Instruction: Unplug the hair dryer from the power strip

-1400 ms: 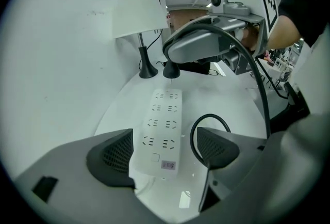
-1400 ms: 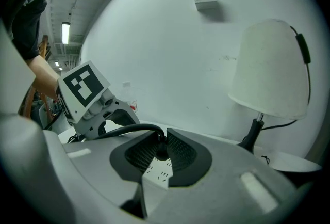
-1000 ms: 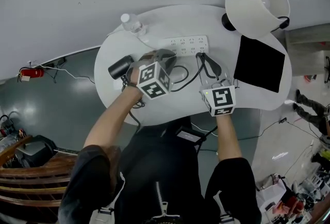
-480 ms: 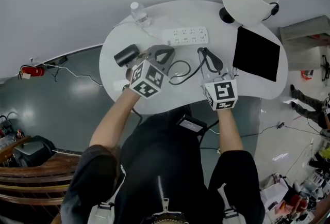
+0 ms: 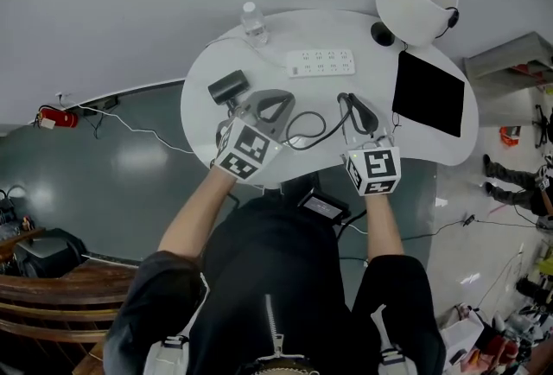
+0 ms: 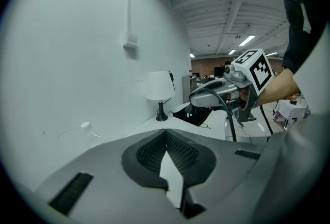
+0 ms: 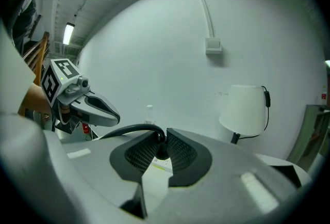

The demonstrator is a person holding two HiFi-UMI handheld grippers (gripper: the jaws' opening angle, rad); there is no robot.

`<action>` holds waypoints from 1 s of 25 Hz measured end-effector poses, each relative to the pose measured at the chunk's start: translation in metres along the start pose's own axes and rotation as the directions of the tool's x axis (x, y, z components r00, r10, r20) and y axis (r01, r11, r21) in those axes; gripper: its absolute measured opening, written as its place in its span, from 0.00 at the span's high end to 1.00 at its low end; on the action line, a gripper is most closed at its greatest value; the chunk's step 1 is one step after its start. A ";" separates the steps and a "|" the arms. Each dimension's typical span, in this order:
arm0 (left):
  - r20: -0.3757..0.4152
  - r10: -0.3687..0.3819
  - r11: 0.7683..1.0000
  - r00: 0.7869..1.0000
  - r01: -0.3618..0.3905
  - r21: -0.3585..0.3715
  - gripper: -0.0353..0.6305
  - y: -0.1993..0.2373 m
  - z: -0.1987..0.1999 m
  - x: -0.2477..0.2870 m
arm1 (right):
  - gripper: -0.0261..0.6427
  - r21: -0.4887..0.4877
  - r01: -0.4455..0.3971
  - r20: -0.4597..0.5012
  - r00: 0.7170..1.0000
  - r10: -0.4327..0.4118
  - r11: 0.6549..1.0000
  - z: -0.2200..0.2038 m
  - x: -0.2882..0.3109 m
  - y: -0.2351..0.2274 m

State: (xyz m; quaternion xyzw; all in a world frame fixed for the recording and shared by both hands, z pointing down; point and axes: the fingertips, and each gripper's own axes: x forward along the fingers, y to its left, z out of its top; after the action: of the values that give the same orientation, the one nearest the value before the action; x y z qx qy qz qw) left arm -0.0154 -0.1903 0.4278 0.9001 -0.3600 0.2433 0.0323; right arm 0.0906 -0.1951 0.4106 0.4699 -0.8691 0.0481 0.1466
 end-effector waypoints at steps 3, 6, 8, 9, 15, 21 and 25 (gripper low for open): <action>0.031 0.016 1.000 0.999 -0.015 -0.019 0.93 -0.004 0.001 -0.020 | 0.89 0.004 0.007 0.001 1.000 -0.007 1.000 -0.001 -0.013 0.012; 0.048 0.022 0.999 0.999 -0.020 -0.036 0.93 -0.007 -0.002 -0.035 | 0.89 0.005 0.012 0.005 1.000 -0.012 1.000 0.000 -0.026 0.021; 0.067 0.019 0.999 0.998 -0.016 -0.047 0.93 -0.010 -0.004 -0.042 | 0.89 0.012 0.017 0.013 1.000 -0.017 1.000 0.002 -0.034 0.027; 0.079 0.014 0.998 0.997 -0.010 -0.054 0.93 -0.012 -0.005 -0.046 | 0.89 0.013 0.021 0.020 1.000 -0.021 1.000 0.003 -0.038 0.029; 0.106 -0.002 0.997 0.994 0.010 -0.073 0.93 -0.025 -0.009 -0.060 | 0.89 0.004 0.037 0.048 0.998 -0.038 0.999 0.012 -0.057 0.041; 0.119 -0.012 0.997 0.993 0.021 -0.073 0.93 -0.036 -0.008 -0.063 | 0.89 -0.003 0.043 0.062 0.997 -0.043 0.999 0.014 -0.069 0.045; 0.123 -0.019 0.997 0.992 0.027 -0.065 0.93 -0.039 -0.003 -0.063 | 0.89 -0.002 0.047 0.063 0.997 -0.046 0.999 0.012 -0.073 0.043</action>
State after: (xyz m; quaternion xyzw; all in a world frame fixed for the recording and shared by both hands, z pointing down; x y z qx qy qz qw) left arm -0.0303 -0.1207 0.4062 0.9159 -0.3587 0.1750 0.0430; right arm 0.0896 -0.1157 0.3792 0.4910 -0.8622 0.0284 0.1211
